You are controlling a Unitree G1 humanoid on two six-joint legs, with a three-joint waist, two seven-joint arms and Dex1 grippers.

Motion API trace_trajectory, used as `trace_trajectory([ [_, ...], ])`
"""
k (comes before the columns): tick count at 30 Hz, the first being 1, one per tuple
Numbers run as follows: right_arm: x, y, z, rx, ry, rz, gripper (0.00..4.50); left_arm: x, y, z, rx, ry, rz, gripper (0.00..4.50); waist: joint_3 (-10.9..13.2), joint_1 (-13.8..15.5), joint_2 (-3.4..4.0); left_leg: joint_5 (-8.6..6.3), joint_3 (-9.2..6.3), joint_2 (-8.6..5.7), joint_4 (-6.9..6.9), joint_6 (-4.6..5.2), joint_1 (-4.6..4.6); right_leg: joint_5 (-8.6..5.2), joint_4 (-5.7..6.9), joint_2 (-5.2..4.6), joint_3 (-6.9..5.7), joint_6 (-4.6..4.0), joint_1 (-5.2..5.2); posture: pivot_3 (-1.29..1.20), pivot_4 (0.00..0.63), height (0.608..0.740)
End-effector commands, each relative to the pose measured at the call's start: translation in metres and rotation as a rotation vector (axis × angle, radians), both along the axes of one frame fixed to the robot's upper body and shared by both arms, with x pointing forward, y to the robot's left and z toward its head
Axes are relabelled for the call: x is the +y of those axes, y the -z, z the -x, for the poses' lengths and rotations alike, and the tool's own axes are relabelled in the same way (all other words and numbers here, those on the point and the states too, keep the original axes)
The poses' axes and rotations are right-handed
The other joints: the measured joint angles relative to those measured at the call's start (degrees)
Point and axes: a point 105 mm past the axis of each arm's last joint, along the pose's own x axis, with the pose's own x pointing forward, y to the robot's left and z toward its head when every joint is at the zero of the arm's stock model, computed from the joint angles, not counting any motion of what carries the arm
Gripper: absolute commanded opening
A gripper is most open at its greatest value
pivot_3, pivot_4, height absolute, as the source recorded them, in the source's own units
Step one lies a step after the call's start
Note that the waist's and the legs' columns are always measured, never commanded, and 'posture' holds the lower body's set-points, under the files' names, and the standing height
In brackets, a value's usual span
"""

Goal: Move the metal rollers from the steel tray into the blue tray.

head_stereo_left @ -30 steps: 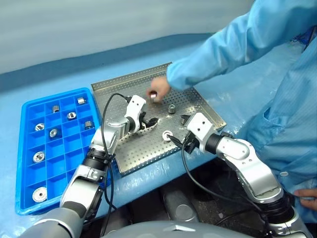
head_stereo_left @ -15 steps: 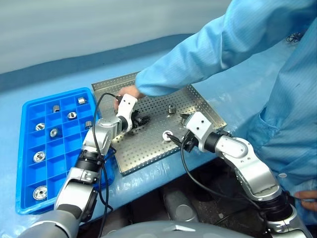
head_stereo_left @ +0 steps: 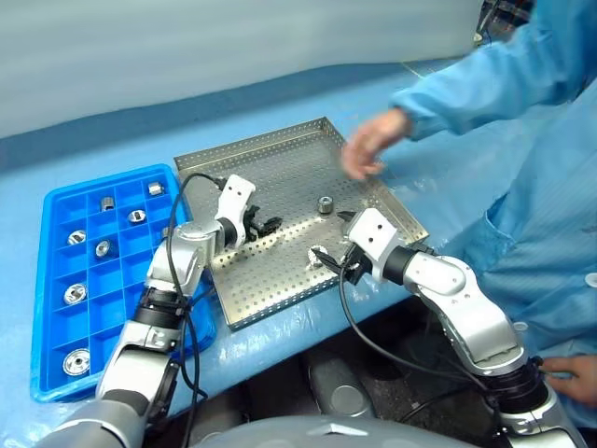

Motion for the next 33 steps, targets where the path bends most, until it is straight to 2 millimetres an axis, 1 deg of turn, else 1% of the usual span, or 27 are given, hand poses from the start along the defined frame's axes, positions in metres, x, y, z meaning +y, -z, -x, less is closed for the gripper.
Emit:
trace_trajectory([
  [1, 0.003, -0.008, 0.0, -0.041, -0.015, -0.013, 4.5, 0.016, -0.034, 0.007, -0.081, 0.043, -0.067, 3.65, 0.01, -0.19, 0.01, 0.0, 0.01, 0.0, 0.0, 0.0, 0.02, 0.0, 0.02, 0.01, 0.01, -0.01, -0.01, -0.3, 0.15, 0.74],
  [5, 0.01, -0.008, 0.001, -0.037, -0.041, -0.037, 4.5, 0.038, -0.033, 0.014, -0.045, 0.054, -0.203, 3.65, 0.01, 0.03, 0.02, 0.0, 0.01, 0.02, 0.01, 0.0, 0.12, -0.04, 0.11, 0.04, 0.0, -0.05, 0.02, -0.29, 0.15, 0.74],
  [7, 0.02, -0.01, 0.003, -0.023, -0.078, -0.097, 4.5, 0.05, -0.029, 0.017, -0.015, 0.062, -0.272, 3.65, 0.01, 0.02, 0.02, 0.0, 0.0, 0.04, 0.02, 0.0, 0.11, -0.04, 0.1, 0.02, -0.01, -0.05, 0.03, -0.29, 0.15, 0.74],
  [8, 0.027, -0.013, 0.005, 0.0, -0.115, -0.158, 4.5, 0.057, -0.026, 0.018, -0.008, 0.065, -0.309, 3.65, 0.01, -0.03, 0.03, 0.0, 0.01, 0.07, 0.02, 0.0, 0.1, -0.04, 0.07, 0.03, 0.0, -0.05, 0.03, -0.29, 0.15, 0.74],
  [10, 0.036, -0.015, 0.007, 0.033, -0.163, -0.229, 4.5, 0.064, -0.023, 0.018, -0.003, 0.067, -0.349, 3.65, 0.02, -0.13, 0.02, 0.0, 0.03, 0.14, 0.0, 0.0, 0.1, -0.04, 0.08, 0.0, 0.01, -0.06, 0.01, -0.29, 0.15, 0.74],
  [12, 0.046, -0.009, 0.007, 0.066, -0.2, -0.241, 4.5, 0.07, -0.021, 0.016, 0.005, 0.063, -0.39, 3.65, 0.02, 0.02, 0.02, 0.0, 0.0, 0.24, -0.02, 0.0, 0.08, -0.05, 0.09, 0.0, -0.01, -0.08, 0.0, -0.29, 0.15, 0.74],
  [14, 0.055, -0.006, 0.009, 0.086, -0.233, -0.248, 4.5, 0.072, -0.02, 0.013, 0.0, 0.06, -0.424, 3.65, 0.02, 0.22, 0.02, 0.0, 0.01, 0.23, -0.02, 0.0, 0.09, -0.05, 0.08, -0.04, -0.01, -0.08, 0.01, -0.29, 0.15, 0.74],
  [16, 0.064, -0.007, 0.015, 0.103, -0.284, -0.272, 4.5, 0.074, -0.02, 0.009, -0.013, 0.052, -0.449, 3.65, 0.02, 0.5, 0.02, 0.0, -0.01, 0.23, -0.01, 0.0, 0.07, -0.05, 0.07, -0.04, -0.02, -0.08, 0.0, -0.29, 0.15, 0.74],
  [18, 0.069, -0.004, 0.017, 0.108, -0.298, -0.274, 4.5, 0.074, -0.02, 0.004, -0.018, 0.031, -0.454, 3.65, 0.02, 0.7, 0.02, 0.0, -0.03, 0.23, -0.02, 0.0, 0.03, -0.05, 0.07, -0.04, -0.04, -0.09, -0.03, -0.28, 0.15, 0.74],
  [25, 0.075, -0.002, 0.018, 0.105, -0.3, -0.272, 4.5, 0.076, -0.019, -0.009, -0.039, -0.016, -0.488, 3.65, 0.02, 1.01, 0.02, 0.0, -0.04, 0.21, -0.01, 0.0, -0.07, -0.01, 0.08, -0.07, -0.05, -0.13, -0.09, -0.3, 0.15, 0.74],
  [30, 0.074, -0.001, 0.017, 0.101, -0.286, -0.268, 4.5, 0.072, -0.025, -0.016, -0.072, -0.014, -0.497, 3.65, 0.02, 0.98, 0.02, 0.0, -0.05, 0.21, 0.01, 0.0, -0.07, -0.01, 0.1, -0.07, -0.06, -0.12, -0.1, -0.31, 0.15, 0.74],
  [33, 0.074, 0.0, 0.017, 0.099, -0.273, -0.274, 4.5, 0.075, -0.036, -0.021, -0.095, -0.002, -0.52, 3.65, 0.02, 0.93, 0.02, 0.0, -0.05, 0.18, 0.01, 0.0, -0.09, 0.01, 0.1, -0.08, -0.06, -0.14, -0.1, -0.31, 0.15, 0.74],
])
